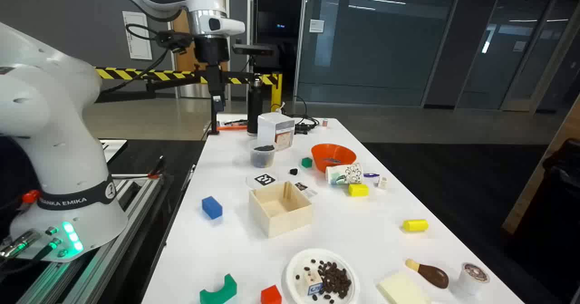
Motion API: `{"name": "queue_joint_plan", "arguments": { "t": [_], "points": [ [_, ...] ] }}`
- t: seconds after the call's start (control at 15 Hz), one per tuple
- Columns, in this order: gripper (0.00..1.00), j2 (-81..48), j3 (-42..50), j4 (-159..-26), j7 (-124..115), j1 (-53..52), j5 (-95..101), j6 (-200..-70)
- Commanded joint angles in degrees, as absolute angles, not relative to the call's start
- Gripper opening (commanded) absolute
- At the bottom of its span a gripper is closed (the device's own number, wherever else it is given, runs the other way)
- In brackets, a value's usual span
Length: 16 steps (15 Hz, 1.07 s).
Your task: Put the right yellow block upright
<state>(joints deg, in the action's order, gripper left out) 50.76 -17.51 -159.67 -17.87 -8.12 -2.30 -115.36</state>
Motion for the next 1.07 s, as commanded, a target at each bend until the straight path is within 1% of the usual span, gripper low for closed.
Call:
{"name": "queue_joint_plan", "arguments": {
  "t": [0.0,0.53,0.67,1.0],
  "points": [
    [1.00,50.67,-17.21,-159.58,-18.06,-8.40,-2.02,-115.24],
    [1.00,50.67,-17.21,-159.58,-18.06,-8.40,-2.02,-115.24],
    [1.00,47.41,-17.87,-158.17,-18.70,-8.13,-2.52,-117.93],
    [1.00,34.02,-20.93,-151.05,-19.90,-6.18,-0.21,-128.69]
  ]
}}
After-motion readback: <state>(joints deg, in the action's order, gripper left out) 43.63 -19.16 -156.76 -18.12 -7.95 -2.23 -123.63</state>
